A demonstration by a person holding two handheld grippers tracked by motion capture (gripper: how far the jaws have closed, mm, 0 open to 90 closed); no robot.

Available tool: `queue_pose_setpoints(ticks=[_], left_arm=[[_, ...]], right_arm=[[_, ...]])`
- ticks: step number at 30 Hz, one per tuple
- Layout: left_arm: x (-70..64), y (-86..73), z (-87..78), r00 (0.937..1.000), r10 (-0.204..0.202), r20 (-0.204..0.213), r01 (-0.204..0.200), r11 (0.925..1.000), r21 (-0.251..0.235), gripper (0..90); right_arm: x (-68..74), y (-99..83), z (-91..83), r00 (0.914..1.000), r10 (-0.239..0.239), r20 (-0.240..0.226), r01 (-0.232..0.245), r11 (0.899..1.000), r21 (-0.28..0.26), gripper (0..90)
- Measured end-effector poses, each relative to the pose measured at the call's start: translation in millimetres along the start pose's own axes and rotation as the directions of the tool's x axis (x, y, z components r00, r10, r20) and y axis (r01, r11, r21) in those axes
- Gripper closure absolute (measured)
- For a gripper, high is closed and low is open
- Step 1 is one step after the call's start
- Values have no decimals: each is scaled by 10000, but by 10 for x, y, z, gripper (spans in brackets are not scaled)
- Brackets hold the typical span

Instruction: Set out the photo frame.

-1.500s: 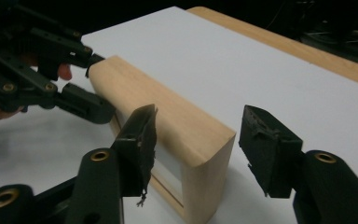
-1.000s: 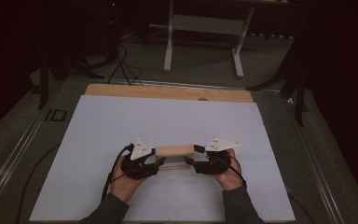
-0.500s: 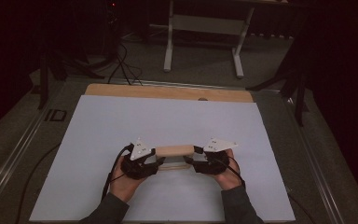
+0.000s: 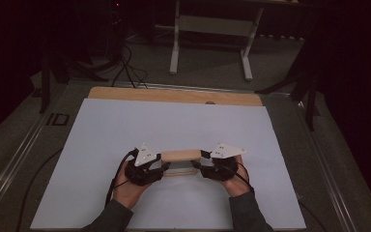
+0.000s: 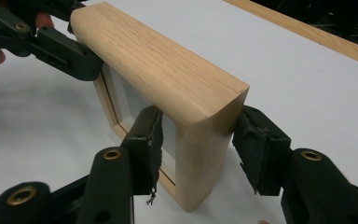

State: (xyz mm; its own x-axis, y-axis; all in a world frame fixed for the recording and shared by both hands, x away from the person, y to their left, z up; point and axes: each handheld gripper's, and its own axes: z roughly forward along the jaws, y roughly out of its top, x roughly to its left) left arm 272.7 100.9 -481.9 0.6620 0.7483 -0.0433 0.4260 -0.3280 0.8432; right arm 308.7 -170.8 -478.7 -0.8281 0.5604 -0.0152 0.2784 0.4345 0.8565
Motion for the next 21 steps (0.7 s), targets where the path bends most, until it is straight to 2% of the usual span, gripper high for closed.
queue_pose_setpoints(ticks=[8,21], left_arm=[[-2,5,-15,10000,65,-48,-65,9999,-80,558],[19,6,-27,9998,173,-107,-174,9998,-107,560]], right_arm=[[20,13,-4,9997,-193,133,192,9998,55,524],[36,25,17,9995,-238,190,238,9997,21,534]])
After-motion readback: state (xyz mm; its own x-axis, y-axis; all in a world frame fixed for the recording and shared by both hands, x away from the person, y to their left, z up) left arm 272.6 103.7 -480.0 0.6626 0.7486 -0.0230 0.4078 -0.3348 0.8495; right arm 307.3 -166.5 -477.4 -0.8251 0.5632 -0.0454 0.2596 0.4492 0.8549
